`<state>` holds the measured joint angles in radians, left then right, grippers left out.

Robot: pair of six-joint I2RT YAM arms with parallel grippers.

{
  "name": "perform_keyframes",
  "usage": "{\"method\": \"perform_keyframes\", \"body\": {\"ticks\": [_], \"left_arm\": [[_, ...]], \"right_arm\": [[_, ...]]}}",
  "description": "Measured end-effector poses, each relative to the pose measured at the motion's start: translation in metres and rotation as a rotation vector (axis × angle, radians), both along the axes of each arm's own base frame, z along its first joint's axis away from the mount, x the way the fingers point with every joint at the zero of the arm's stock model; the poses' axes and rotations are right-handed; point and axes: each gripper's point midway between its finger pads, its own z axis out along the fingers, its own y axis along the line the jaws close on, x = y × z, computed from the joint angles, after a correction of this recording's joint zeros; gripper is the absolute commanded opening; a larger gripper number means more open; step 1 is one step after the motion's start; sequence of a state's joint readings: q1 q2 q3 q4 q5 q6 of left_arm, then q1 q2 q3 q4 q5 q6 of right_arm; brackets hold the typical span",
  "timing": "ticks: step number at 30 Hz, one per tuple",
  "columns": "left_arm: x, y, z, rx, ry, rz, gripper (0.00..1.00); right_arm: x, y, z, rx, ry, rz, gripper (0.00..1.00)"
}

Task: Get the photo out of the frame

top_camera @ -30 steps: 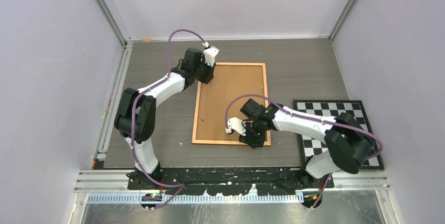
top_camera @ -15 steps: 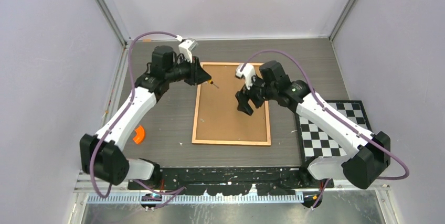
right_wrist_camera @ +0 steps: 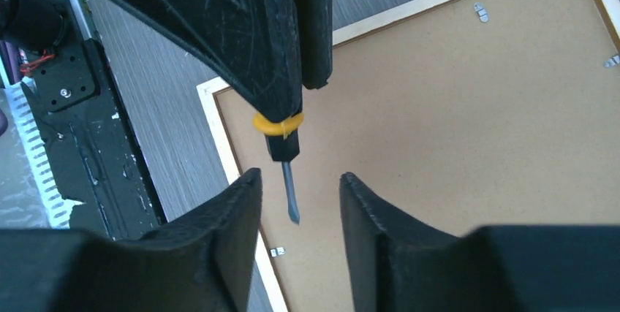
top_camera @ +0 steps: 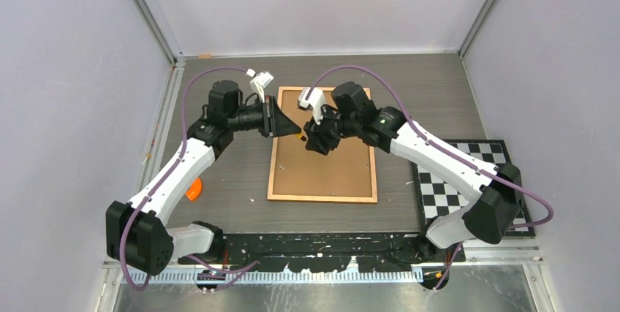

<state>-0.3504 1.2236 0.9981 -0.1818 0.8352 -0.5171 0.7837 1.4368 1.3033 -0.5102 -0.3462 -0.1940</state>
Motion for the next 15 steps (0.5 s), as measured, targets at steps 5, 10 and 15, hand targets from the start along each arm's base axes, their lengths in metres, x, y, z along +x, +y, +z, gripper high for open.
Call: {"method": "perform_keyframes", "body": {"ticks": [5, 10, 15], "left_arm": [[-0.003, -0.002, 0.007, -0.045, 0.021, -0.01, 0.08], [-0.008, -0.001, 0.004, -0.045, 0.05, -0.029, 0.37], [-0.02, 0.001, -0.005, -0.025, 0.09, -0.069, 0.5]], "right_arm": [[-0.005, 0.005, -0.007, -0.039, -0.017, 0.054, 0.02], [-0.011, 0.004, -0.01, -0.076, -0.049, 0.102, 0.01], [-0.018, -0.004, -0.018, -0.137, -0.065, 0.161, 0.01]]}}
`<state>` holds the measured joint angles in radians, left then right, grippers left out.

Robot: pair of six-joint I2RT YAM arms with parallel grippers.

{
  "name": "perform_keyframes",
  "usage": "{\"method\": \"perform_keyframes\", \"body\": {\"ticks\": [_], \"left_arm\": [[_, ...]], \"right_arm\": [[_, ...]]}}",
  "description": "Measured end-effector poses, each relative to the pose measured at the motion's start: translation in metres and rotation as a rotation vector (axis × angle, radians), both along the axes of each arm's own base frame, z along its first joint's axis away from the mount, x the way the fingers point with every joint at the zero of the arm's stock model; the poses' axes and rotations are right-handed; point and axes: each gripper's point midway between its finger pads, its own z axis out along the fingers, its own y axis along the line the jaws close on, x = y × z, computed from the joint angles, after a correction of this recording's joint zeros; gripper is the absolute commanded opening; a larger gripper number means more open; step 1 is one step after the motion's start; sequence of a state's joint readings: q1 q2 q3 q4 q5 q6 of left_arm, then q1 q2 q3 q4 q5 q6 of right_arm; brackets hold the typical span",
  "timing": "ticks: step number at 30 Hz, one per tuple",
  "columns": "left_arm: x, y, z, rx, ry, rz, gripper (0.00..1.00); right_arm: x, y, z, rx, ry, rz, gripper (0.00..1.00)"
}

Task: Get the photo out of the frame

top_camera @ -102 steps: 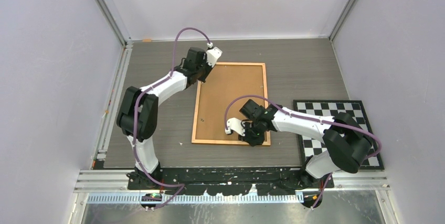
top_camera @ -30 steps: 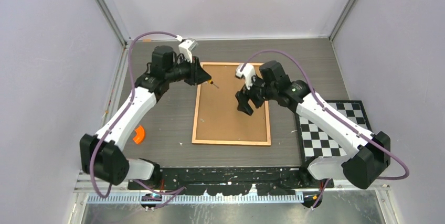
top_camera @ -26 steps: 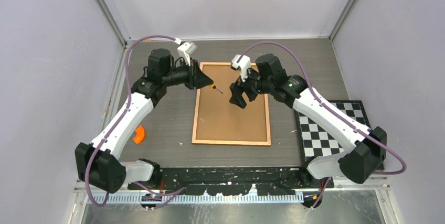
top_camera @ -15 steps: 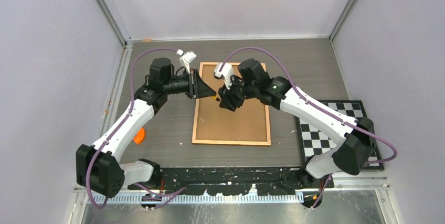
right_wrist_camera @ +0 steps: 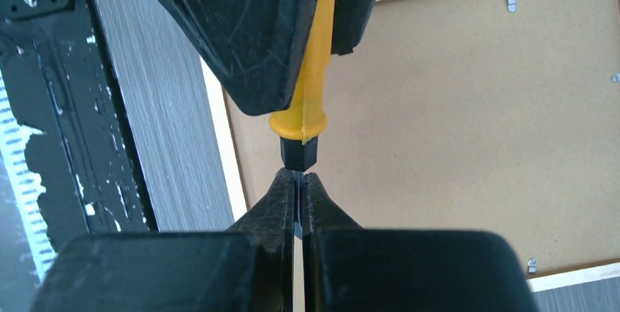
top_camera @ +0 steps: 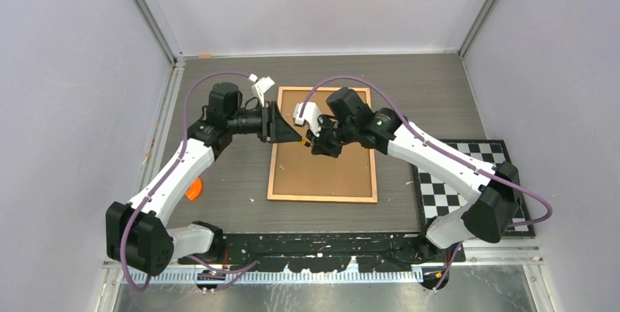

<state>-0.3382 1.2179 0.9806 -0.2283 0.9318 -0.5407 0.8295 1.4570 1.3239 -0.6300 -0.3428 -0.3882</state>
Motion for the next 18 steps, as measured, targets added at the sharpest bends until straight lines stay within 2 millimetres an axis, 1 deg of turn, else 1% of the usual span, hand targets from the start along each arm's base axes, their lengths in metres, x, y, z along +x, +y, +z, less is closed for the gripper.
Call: {"method": "perform_keyframes", "body": {"ticks": [4, 9, 13, 18], "left_arm": [[-0.004, 0.0, 0.0, -0.004, 0.014, -0.018, 0.52], [-0.005, -0.001, -0.001, -0.008, 0.025, -0.028, 0.52], [-0.005, -0.001, -0.004, -0.009, 0.037, -0.028, 0.5], [-0.009, -0.001, -0.016, -0.001, 0.073, -0.028, 0.45]], "right_arm": [[-0.006, -0.004, -0.005, -0.033, 0.001, 0.032, 0.01], [-0.011, -0.004, -0.007, -0.047, -0.002, 0.062, 0.01], [-0.012, -0.003, -0.007, -0.048, -0.008, 0.071, 0.01], [-0.013, -0.004, -0.008, -0.055, -0.013, 0.08, 0.01]]}}
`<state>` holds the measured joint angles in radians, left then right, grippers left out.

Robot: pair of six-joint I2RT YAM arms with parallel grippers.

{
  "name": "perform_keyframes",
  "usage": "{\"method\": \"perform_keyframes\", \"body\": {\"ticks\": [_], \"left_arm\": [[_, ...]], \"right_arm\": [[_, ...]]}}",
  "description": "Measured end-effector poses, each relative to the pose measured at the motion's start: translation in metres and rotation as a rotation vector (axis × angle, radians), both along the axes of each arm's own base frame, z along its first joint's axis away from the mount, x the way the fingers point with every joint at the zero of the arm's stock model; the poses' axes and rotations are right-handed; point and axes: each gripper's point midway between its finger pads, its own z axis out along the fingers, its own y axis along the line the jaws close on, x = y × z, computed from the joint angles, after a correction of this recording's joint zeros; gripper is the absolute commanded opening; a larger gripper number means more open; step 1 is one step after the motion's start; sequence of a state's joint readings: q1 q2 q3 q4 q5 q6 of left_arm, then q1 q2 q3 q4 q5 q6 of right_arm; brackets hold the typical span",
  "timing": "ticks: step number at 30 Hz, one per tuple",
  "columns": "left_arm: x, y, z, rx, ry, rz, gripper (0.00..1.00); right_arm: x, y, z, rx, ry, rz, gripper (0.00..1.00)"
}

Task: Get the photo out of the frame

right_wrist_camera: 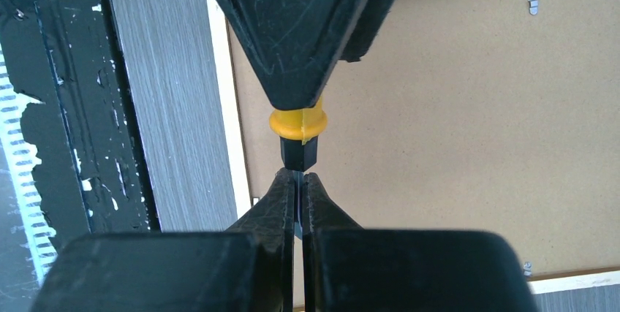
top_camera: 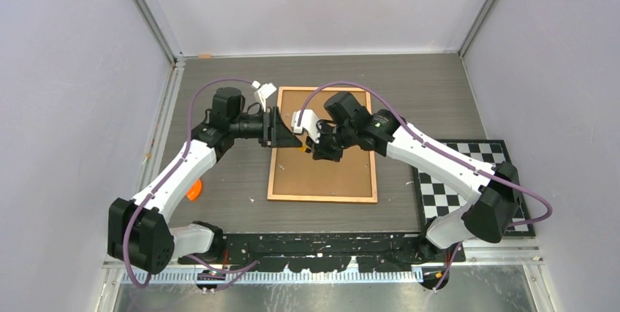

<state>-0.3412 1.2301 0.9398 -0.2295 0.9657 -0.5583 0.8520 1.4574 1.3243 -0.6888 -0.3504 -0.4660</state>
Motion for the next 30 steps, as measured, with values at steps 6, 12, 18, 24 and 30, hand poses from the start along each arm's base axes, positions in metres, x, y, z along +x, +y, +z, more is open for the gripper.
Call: {"method": "perform_keyframes", "body": {"ticks": [6, 12, 18, 24, 30], "left_arm": [[-0.006, -0.003, -0.005, 0.001, 0.026, -0.013, 0.28], [-0.009, -0.005, -0.005, -0.004, 0.025, -0.03, 0.0], [0.003, 0.006, -0.006, 0.008, 0.017, 0.033, 0.0], [0.039, 0.044, -0.003, 0.039, -0.023, 0.235, 0.0], [0.054, 0.061, -0.005, 0.059, -0.025, 0.325, 0.0]], "right_arm": [[-0.002, -0.003, -0.002, -0.018, 0.005, 0.008, 0.01], [-0.003, -0.005, -0.005, -0.034, 0.01, 0.003, 0.33], [0.026, -0.018, 0.003, 0.066, 0.052, -0.195, 0.8], [0.083, -0.101, -0.005, 0.109, 0.047, -0.705, 0.82], [0.115, -0.166, -0.033, 0.082, 0.098, -1.125, 0.77]]}}
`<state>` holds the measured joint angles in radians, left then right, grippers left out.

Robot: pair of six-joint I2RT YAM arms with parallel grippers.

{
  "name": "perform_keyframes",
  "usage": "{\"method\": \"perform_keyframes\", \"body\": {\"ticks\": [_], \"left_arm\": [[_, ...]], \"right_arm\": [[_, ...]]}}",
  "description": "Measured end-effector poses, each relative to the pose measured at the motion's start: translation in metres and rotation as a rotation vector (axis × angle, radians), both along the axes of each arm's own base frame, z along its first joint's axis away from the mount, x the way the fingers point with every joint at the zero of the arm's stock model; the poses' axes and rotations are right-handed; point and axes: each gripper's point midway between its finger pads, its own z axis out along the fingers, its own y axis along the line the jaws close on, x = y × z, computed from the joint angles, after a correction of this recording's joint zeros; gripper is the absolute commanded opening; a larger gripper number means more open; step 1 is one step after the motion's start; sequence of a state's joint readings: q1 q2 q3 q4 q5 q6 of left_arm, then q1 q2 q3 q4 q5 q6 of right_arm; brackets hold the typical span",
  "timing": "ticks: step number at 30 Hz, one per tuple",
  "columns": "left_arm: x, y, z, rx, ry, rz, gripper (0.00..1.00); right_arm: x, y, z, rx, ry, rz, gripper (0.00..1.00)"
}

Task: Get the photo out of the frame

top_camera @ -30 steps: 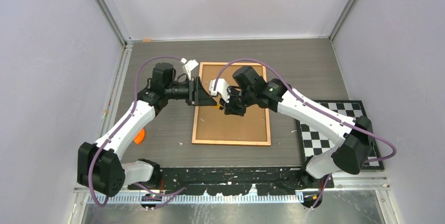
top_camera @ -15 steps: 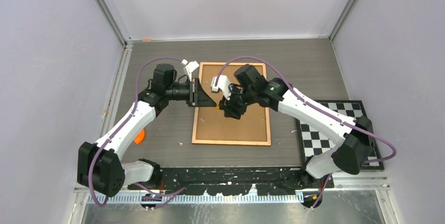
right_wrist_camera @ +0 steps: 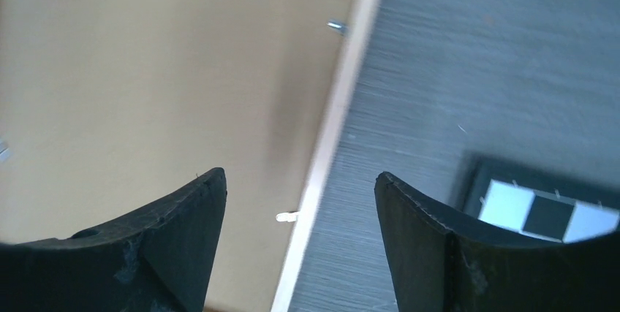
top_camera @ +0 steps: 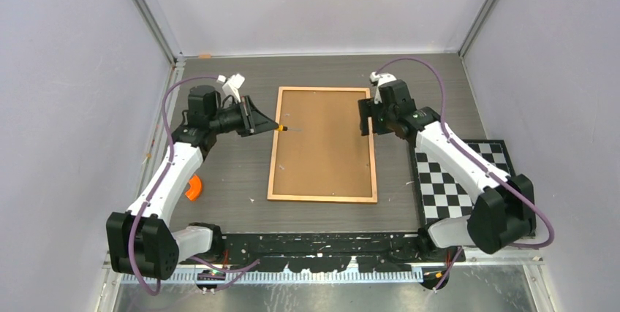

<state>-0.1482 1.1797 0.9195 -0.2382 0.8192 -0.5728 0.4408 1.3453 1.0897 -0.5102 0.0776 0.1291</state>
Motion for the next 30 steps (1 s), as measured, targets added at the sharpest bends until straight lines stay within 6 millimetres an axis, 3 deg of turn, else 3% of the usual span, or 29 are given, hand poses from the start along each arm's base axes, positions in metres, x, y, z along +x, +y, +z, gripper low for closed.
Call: {"method": "perform_keyframes", "body": {"ticks": [2, 5, 17, 20, 23, 30], "left_arm": [[0.001, 0.001, -0.001, 0.004, 0.0, 0.008, 0.0], [0.002, 0.002, 0.0, 0.008, -0.003, 0.017, 0.0], [0.002, 0.007, -0.001, 0.019, -0.002, 0.038, 0.0], [0.001, 0.007, -0.001, 0.02, 0.001, 0.039, 0.0], [0.001, 0.007, -0.001, 0.02, 0.002, 0.039, 0.0], [0.001, 0.007, -0.002, 0.021, 0.006, 0.039, 0.0]], "right_arm": [[0.006, -0.022, -0.021, -0.018, 0.047, -0.119, 0.74], [0.006, -0.035, -0.049, -0.035, 0.118, -0.205, 0.71], [0.013, -0.032, -0.107, -0.04, 0.251, -0.271, 0.59], [0.013, -0.035, -0.122, -0.047, 0.29, -0.284, 0.49], [0.014, -0.035, -0.131, -0.036, 0.314, -0.286, 0.35], [0.023, -0.021, -0.138, 0.03, 0.369, -0.245, 0.32]]}}
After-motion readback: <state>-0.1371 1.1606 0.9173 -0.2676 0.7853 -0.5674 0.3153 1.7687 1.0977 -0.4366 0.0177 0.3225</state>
